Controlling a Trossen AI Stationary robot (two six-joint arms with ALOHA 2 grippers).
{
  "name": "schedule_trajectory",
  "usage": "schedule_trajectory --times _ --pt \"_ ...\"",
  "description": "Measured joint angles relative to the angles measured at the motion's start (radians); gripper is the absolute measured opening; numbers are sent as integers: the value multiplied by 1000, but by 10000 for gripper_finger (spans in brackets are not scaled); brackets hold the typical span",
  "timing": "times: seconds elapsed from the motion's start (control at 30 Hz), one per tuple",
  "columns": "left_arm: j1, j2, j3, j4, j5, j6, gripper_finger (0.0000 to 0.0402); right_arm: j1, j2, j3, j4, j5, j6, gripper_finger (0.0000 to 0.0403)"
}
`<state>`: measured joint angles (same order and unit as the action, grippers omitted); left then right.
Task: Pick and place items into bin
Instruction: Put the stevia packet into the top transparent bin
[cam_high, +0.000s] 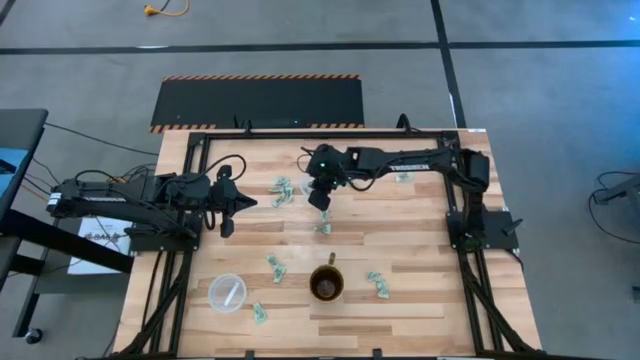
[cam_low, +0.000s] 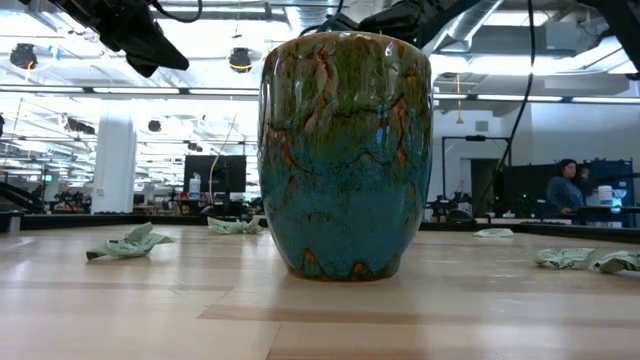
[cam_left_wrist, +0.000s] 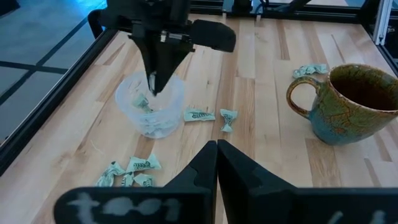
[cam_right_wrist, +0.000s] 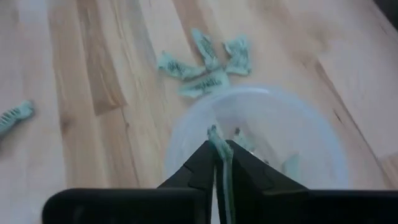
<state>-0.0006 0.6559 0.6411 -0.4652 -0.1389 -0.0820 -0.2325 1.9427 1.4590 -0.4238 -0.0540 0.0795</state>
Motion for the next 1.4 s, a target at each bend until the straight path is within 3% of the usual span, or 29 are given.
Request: schedule_trajectory --times 0.53,0.67,0.83,1.0,1.17,1.4 --pt "0 0 0 0 0 0 0 -26 5 0 -12 -1 -10 71" --pt "0 0 0 0 0 0 0 -18 -44 1 -73 0 -10 75" --pt "0 0 0 0 0 0 0 17 -147 0 -278 2 8 75" --pt "0 0 0 0 0 0 0 114 -267 -23 -448 43 111 74" --pt "0 0 0 0 0 0 0 274 -385 -134 -547 165 290 74" --pt "0 0 0 0 0 0 0 502 -490 -315 -460 187 608 74"
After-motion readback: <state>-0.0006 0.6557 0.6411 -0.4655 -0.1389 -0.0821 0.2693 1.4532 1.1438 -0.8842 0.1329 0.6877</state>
